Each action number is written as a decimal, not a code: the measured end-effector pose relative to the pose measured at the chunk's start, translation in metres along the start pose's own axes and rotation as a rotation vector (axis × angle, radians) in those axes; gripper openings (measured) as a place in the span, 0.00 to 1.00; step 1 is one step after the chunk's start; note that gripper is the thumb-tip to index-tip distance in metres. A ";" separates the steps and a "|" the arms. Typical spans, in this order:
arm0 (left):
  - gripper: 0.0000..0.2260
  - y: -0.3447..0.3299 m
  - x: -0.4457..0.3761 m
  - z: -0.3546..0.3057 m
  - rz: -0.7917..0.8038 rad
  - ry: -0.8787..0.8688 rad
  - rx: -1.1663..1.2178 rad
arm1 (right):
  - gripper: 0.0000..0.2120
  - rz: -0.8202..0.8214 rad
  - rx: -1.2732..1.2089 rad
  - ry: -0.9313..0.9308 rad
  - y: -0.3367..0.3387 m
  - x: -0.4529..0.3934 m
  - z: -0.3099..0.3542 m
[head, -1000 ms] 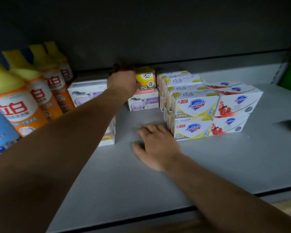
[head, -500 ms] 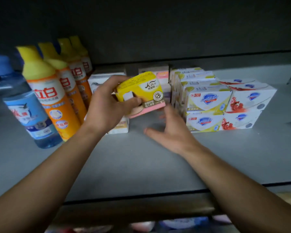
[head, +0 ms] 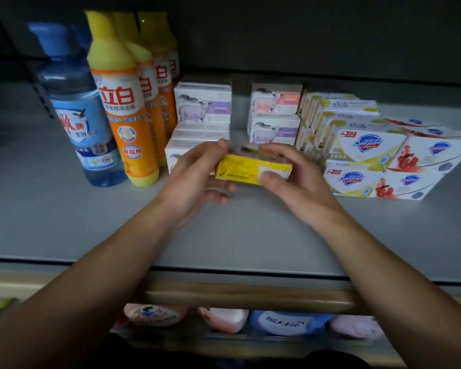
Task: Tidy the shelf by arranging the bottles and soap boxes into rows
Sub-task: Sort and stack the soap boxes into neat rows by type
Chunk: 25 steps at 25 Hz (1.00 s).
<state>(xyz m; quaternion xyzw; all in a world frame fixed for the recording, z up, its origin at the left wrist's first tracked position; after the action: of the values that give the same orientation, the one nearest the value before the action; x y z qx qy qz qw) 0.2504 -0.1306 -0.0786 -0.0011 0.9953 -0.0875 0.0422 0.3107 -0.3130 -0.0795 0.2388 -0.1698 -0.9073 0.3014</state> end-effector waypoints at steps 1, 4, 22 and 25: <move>0.26 -0.002 0.001 0.000 0.003 0.039 -0.032 | 0.14 -0.031 -0.035 -0.078 -0.001 -0.001 -0.001; 0.31 -0.006 0.001 0.004 -0.011 0.154 -0.153 | 0.17 -0.077 -0.109 -0.300 -0.003 0.000 -0.004; 0.10 -0.031 0.001 -0.002 0.172 -0.158 -0.120 | 0.41 0.158 0.694 0.029 0.026 0.027 0.042; 0.14 -0.065 -0.005 -0.001 0.126 -0.058 -0.065 | 0.37 0.018 0.688 -0.050 0.054 0.064 0.051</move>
<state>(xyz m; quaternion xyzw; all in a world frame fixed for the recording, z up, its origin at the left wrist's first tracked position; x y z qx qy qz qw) 0.2545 -0.1941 -0.0659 0.0576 0.9941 -0.0521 0.0763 0.2633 -0.3854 -0.0339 0.3026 -0.4754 -0.7997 0.2071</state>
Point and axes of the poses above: each hand's wrist, its own x-axis away from the middle knuckle, its own y-axis out of the back of the hand, z = x × y, the point moved 2 cm from there along -x, towards the middle knuckle, and after that the axes turned 11 degrees about z, right-handed, at the moved point
